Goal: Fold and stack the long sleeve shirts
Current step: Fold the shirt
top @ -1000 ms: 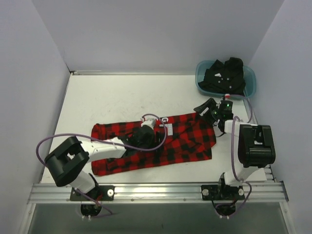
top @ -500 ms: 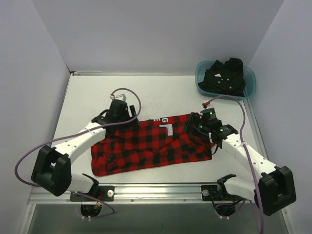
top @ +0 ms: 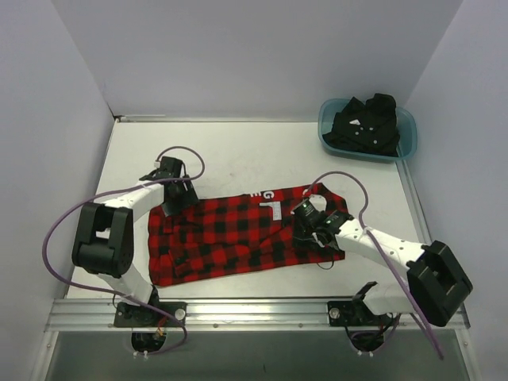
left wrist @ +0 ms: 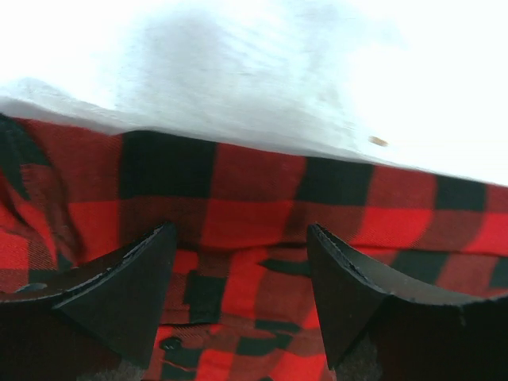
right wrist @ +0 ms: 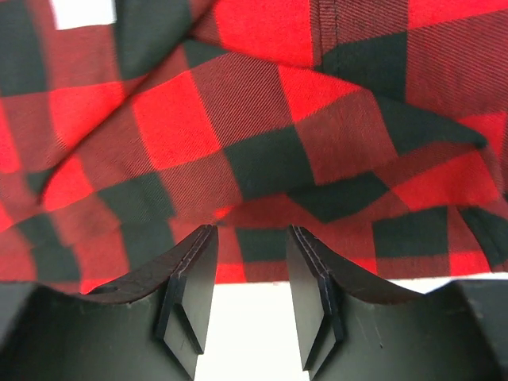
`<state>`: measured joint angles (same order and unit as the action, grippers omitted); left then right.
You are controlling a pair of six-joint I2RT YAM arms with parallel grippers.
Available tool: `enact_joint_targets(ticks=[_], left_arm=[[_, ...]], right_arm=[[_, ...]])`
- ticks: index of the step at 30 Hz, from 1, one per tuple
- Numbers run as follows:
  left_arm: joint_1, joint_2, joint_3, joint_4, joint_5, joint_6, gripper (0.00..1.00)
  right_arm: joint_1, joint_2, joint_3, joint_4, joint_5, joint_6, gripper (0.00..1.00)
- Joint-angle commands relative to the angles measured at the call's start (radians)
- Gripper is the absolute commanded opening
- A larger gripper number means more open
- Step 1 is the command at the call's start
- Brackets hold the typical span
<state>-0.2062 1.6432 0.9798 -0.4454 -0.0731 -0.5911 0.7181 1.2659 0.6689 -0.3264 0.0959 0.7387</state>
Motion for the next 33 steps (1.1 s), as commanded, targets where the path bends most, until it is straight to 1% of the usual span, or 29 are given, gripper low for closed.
enact_joint_targets(ticks=[1, 4, 8, 11, 12, 13, 14, 15, 16, 17, 19, 20, 22, 23, 25, 27, 28, 29, 30, 31, 32, 33], left_arm=[[0.039, 0.018, -0.015, -0.013, 0.010, -0.033, 0.76], [0.070, 0.007, -0.059, -0.009, 0.013, -0.073, 0.76], [0.106, -0.028, -0.134, 0.004, 0.025, -0.140, 0.76], [0.149, -0.088, -0.217, 0.027, 0.061, -0.186, 0.76], [0.163, -0.103, -0.263, 0.039, 0.073, -0.199, 0.76], [0.188, -0.140, -0.283, 0.048, 0.073, -0.208, 0.75], [0.197, -0.160, -0.309, 0.054, 0.125, -0.229, 0.76], [0.200, -0.198, -0.347, 0.065, 0.140, -0.237, 0.76], [0.202, -0.219, -0.369, 0.066, 0.154, -0.248, 0.76], [0.200, -0.241, -0.389, 0.066, 0.170, -0.271, 0.76], [0.199, -0.313, -0.458, 0.080, 0.237, -0.297, 0.76], [0.195, -0.339, -0.481, 0.083, 0.255, -0.323, 0.76], [0.169, -0.423, -0.547, 0.085, 0.318, -0.343, 0.77], [0.156, -0.453, -0.568, 0.085, 0.337, -0.360, 0.79], [0.097, -0.543, -0.599, 0.068, 0.377, -0.378, 0.80], [0.026, -0.633, -0.624, 0.041, 0.380, -0.400, 0.83], [0.004, -0.663, -0.624, 0.028, 0.378, -0.395, 0.84], [-0.010, -0.687, -0.603, 0.013, 0.377, -0.385, 0.85], [-0.016, -0.730, -0.583, -0.042, 0.368, -0.371, 0.85], [-0.022, -0.749, -0.563, -0.067, 0.358, -0.334, 0.85], [-0.022, -0.767, -0.544, -0.091, 0.334, -0.314, 0.86], [-0.024, -0.790, -0.496, -0.136, 0.317, -0.294, 0.86]], right_arm=[[0.003, 0.082, 0.007, 0.035, 0.050, 0.024, 0.40], [-0.015, 0.164, 0.049, 0.049, 0.044, -0.010, 0.40], [-0.097, 0.260, 0.115, 0.066, 0.002, -0.077, 0.40], [-0.149, 0.364, 0.201, 0.070, -0.025, -0.148, 0.40], [-0.184, 0.391, 0.230, 0.070, -0.038, -0.171, 0.40], [-0.198, 0.420, 0.303, 0.073, -0.045, -0.215, 0.39], [-0.207, 0.479, 0.342, 0.073, -0.045, -0.238, 0.40], [-0.219, 0.512, 0.392, 0.072, -0.029, -0.263, 0.40], [-0.224, 0.544, 0.488, 0.072, -0.028, -0.310, 0.40], [-0.230, 0.616, 0.550, 0.070, -0.028, -0.329, 0.40], [-0.249, 0.688, 0.661, 0.063, -0.044, -0.363, 0.40], [-0.253, 0.755, 0.784, 0.056, -0.045, -0.387, 0.40], [-0.264, 0.818, 0.909, 0.020, -0.050, -0.410, 0.41], [-0.266, 0.861, 1.002, 0.006, -0.053, -0.436, 0.41], [-0.264, 0.877, 1.063, -0.023, -0.055, -0.455, 0.42], [-0.264, 0.834, 1.055, -0.026, -0.048, -0.472, 0.43], [-0.263, 0.776, 1.039, -0.026, -0.042, -0.472, 0.45], [-0.261, 0.741, 1.011, -0.025, -0.038, -0.473, 0.46], [-0.258, 0.706, 0.955, -0.026, -0.036, -0.475, 0.47], [-0.256, 0.669, 0.919, -0.025, -0.033, -0.475, 0.50], [-0.250, 0.596, 0.884, -0.026, -0.030, -0.476, 0.51], [-0.246, 0.560, 0.814, -0.033, -0.028, -0.473, 0.53]])
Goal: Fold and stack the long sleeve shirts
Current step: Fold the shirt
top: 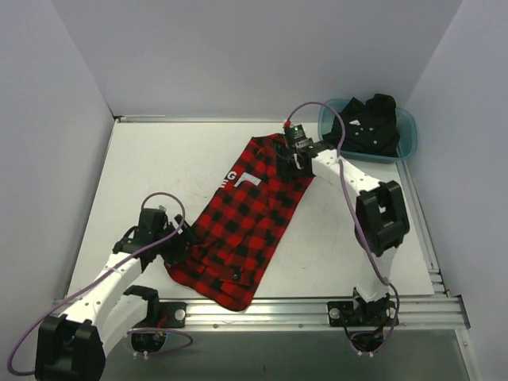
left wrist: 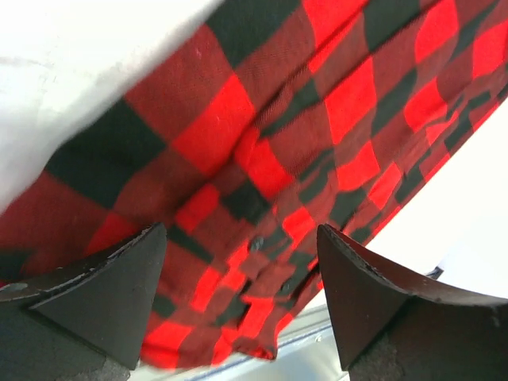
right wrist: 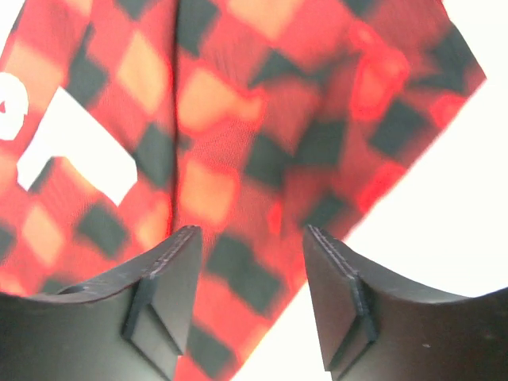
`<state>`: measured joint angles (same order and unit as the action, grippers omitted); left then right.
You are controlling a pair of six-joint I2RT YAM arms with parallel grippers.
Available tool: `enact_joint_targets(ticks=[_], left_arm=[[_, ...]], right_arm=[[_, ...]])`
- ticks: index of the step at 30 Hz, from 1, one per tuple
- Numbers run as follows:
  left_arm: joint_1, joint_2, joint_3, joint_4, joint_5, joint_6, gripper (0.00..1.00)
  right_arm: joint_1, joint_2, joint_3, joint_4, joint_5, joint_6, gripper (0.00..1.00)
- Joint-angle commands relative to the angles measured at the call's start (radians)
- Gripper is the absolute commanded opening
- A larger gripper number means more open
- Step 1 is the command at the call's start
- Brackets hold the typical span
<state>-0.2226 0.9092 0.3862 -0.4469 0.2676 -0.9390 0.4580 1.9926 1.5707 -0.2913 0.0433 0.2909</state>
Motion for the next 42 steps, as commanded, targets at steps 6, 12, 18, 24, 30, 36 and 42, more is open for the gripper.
enact_joint_targets(ticks=[6, 12, 18, 24, 30, 36, 42], left_arm=[[-0.008, 0.034, 0.253, -0.174, -0.128, 0.212, 0.87], [-0.011, 0.242, 0.342, -0.122, -0.203, 0.319, 0.81], [-0.018, 0.387, 0.336, -0.039, -0.180, 0.315, 0.70], [-0.061, 0.476, 0.278, 0.045, -0.180, 0.235, 0.56], [-0.148, 0.478, 0.195, 0.074, -0.208, 0.105, 0.49], [-0.340, 0.422, 0.103, 0.154, -0.209, -0.101, 0.51], [-0.428, 0.428, 0.155, 0.209, -0.199, -0.087, 0.71]], right_arm=[[0.065, -0.345, -0.302, -0.066, 0.043, 0.046, 0.55], [0.116, -0.345, -0.423, 0.015, 0.017, 0.201, 0.47], [0.122, -0.250, -0.436, 0.076, -0.016, 0.272, 0.41], [0.091, -0.138, -0.399, 0.104, -0.036, 0.243, 0.39], [0.038, -0.037, -0.286, 0.121, -0.013, 0.113, 0.38], [-0.031, 0.112, -0.057, 0.067, -0.083, 0.005, 0.39], [-0.061, 0.235, 0.251, -0.048, -0.091, -0.081, 0.41]])
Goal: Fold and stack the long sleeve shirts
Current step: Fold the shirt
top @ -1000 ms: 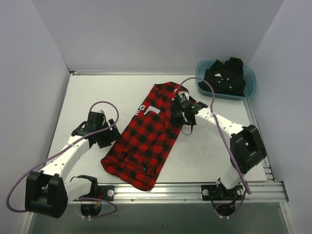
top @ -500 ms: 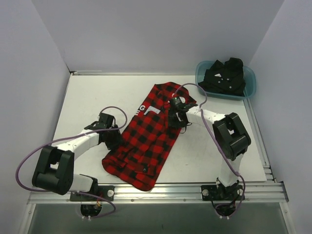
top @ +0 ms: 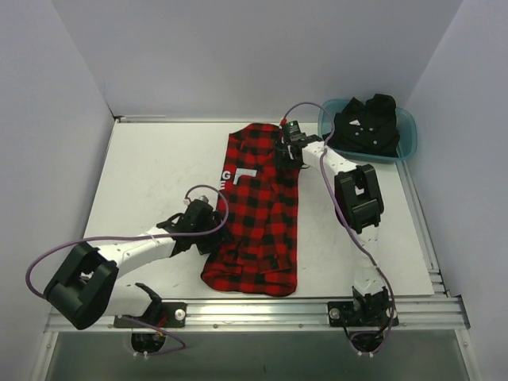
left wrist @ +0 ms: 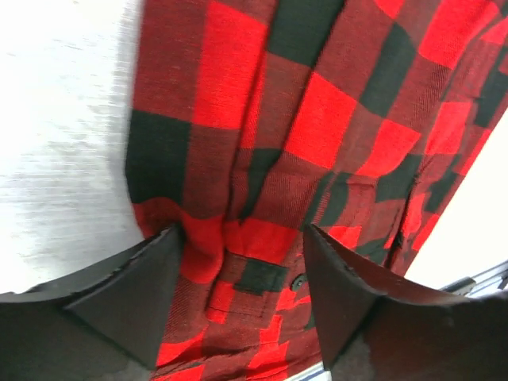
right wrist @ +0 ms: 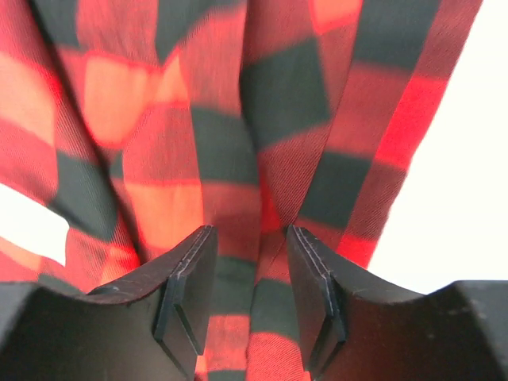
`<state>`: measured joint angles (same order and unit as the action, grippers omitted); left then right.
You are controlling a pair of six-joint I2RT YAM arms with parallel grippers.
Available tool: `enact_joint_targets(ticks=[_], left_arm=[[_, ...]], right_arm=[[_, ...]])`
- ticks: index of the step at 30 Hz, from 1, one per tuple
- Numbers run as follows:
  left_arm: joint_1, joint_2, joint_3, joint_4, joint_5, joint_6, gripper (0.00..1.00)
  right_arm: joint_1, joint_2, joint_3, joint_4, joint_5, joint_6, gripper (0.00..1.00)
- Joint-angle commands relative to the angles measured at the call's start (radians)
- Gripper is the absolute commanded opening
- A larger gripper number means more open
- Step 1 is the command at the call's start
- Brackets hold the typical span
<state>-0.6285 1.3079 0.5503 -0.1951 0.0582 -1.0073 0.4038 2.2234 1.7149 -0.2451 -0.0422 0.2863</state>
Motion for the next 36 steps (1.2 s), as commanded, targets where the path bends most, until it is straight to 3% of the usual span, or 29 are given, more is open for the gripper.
enact_joint_targets(ticks=[1, 5, 10, 13, 18, 23, 27, 32, 36], left_arm=[[-0.022, 0.022, 0.002, -0.061, -0.003, -0.013, 0.74], [-0.022, -0.071, 0.071, -0.171, -0.088, 0.035, 0.82], [-0.016, -0.142, 0.125, -0.248, -0.173, 0.134, 0.82], [-0.007, -0.095, 0.216, -0.244, -0.193, 0.211, 0.77], [0.049, 0.108, 0.381, -0.170, -0.182, 0.300, 0.63], [0.104, 0.354, 0.545, -0.078, -0.133, 0.296, 0.53], [0.107, 0.468, 0.612, -0.058, -0.135, 0.280, 0.51], [0.113, 0.510, 0.576, -0.024, -0.182, 0.214, 0.48], [0.128, 0.492, 0.458, -0.030, -0.230, 0.090, 0.48]], right_arm=[[-0.010, -0.004, 0.129, -0.108, 0.013, -0.084, 0.41], [-0.007, -0.144, 0.082, -0.160, 0.039, -0.093, 0.46], [0.042, -0.456, -0.292, -0.166, 0.080, -0.009, 0.49], [0.110, -0.592, -0.493, -0.165, 0.096, 0.074, 0.48], [0.190, -0.697, -0.669, -0.125, 0.108, 0.169, 0.44], [0.191, -0.665, -0.758, -0.034, 0.058, 0.200, 0.41], [0.190, -0.598, -0.758, -0.013, 0.050, 0.188, 0.39], [0.164, -0.521, -0.730, 0.003, 0.068, 0.148, 0.34], [0.121, -0.449, -0.696, 0.006, 0.070, 0.114, 0.30]])
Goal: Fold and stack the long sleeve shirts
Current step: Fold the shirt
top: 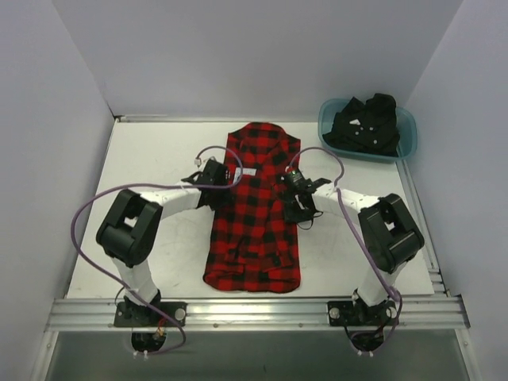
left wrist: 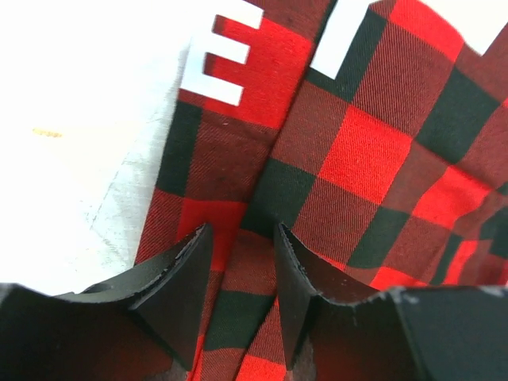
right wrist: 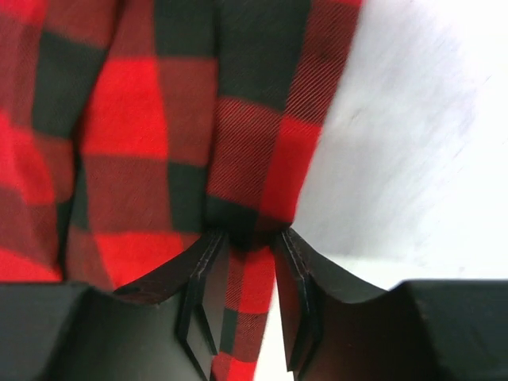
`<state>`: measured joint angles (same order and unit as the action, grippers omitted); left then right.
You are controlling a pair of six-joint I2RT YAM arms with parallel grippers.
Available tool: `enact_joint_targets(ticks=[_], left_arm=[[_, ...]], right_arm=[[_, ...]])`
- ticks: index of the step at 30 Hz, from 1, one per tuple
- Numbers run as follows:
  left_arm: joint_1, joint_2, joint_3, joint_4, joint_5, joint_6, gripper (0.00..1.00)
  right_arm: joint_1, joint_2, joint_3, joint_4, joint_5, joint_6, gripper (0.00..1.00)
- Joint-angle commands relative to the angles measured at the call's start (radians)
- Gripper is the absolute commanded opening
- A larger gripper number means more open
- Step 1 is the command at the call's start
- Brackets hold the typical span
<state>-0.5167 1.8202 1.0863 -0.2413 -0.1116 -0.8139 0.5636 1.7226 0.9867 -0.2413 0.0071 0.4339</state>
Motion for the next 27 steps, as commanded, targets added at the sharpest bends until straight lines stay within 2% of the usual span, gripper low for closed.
enact_joint_targets(ticks=[1, 4, 8, 12, 14, 16, 18, 19, 22, 25, 27], left_arm=[[0.023, -0.028, -0.104, 0.042, -0.060, -0.120, 0.48], [0.050, -0.039, -0.160, 0.097, -0.039, -0.153, 0.48], [0.069, 0.011, -0.074, 0.086, 0.004, -0.108, 0.50], [0.066, 0.005, -0.002, 0.050, 0.029, -0.047, 0.63], [0.055, -0.068, -0.021, 0.025, 0.029, -0.025, 0.74], [0.037, -0.175, -0.048, -0.034, 0.030, -0.019, 0.80], [0.018, -0.261, -0.112, -0.102, 0.036, -0.021, 0.86], [-0.003, -0.351, -0.140, -0.125, 0.036, -0.021, 0.88], [-0.052, -0.534, -0.253, -0.202, 0.033, -0.021, 0.89], [-0.083, -0.689, -0.365, -0.283, 0.047, -0.033, 0.90], [-0.094, -0.751, -0.457, -0.308, 0.104, -0.062, 0.89]], right_arm=[[-0.048, 0.061, 0.053, 0.000, 0.021, -0.052, 0.29], [-0.077, 0.101, 0.108, 0.000, 0.018, -0.078, 0.28], [-0.102, 0.143, 0.185, -0.006, 0.007, -0.090, 0.28], [-0.107, 0.100, 0.222, -0.053, 0.002, -0.080, 0.30], [-0.107, 0.048, 0.179, -0.070, 0.001, -0.069, 0.32], [-0.108, -0.049, 0.129, -0.090, -0.031, -0.038, 0.36], [-0.108, -0.154, 0.045, -0.104, -0.062, -0.003, 0.48], [-0.108, -0.190, 0.017, -0.119, -0.065, 0.012, 0.58], [-0.113, -0.328, -0.109, -0.151, -0.104, 0.072, 0.68], [-0.117, -0.458, -0.227, -0.156, -0.171, 0.144, 0.73], [-0.116, -0.544, -0.281, -0.156, -0.208, 0.184, 0.75]])
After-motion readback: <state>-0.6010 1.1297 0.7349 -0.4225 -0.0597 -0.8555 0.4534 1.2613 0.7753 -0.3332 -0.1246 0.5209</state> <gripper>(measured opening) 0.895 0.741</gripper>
